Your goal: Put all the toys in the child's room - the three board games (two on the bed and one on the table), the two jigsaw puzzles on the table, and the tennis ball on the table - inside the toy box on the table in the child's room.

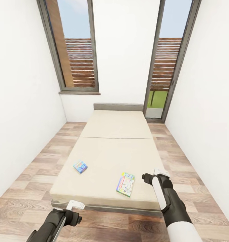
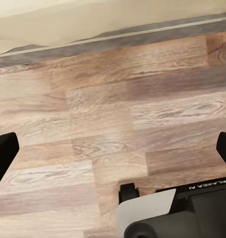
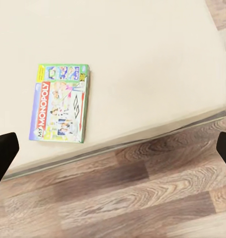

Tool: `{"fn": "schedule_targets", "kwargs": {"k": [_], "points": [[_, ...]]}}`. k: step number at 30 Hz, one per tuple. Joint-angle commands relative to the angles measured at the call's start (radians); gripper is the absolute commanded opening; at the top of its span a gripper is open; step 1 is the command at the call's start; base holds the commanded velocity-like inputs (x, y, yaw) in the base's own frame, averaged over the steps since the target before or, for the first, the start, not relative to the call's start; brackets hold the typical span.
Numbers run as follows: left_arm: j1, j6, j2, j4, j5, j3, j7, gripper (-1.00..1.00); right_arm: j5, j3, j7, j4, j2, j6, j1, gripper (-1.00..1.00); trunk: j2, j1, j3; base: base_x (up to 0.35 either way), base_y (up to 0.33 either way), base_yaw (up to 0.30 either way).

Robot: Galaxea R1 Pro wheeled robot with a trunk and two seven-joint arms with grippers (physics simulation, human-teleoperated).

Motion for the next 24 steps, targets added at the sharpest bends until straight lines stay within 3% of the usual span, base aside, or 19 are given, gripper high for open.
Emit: {"fn": "schedule_targets", "kwargs": {"k": [1, 15, 21, 24], "points": [[0.0, 0.004, -0.001, -0.002, -0.01, -0.002, -0.007, 1.0, -0.011, 0.0, -0.008, -0.001, 0.001, 0.001, -0.001, 1.0, -0.002, 0.001, -0.003, 0.072, -0.068, -0.135], [0.0, 0.004, -0.024, 0.007, -0.001, 0.017, -0.007, 1.0, -0.011, 0.004, -0.007, 0.0, 0.0, 0.0, -0.001, 1.0, -0.002, 0.001, -0.007, 0.01, -0.01, -0.07], [0.0, -0.011, -0.027, 0.075, 0.009, 0.117, -0.008, 1.0, -0.01, 0.006, -0.008, 0.0, 0.007, 0.002, -0.001, 1.0, -0.002, 0.001, -0.007, 0.0, 0.0, -0.003], [0.0, -0.099, -0.024, 0.168, 0.013, 0.183, -0.009, 1.0, -0.009, 0.007, -0.01, -0.002, 0.012, 0.008, -0.002, 1.0, -0.002, 0.001, -0.007, 0.0, 0.0, 0.0]]}}
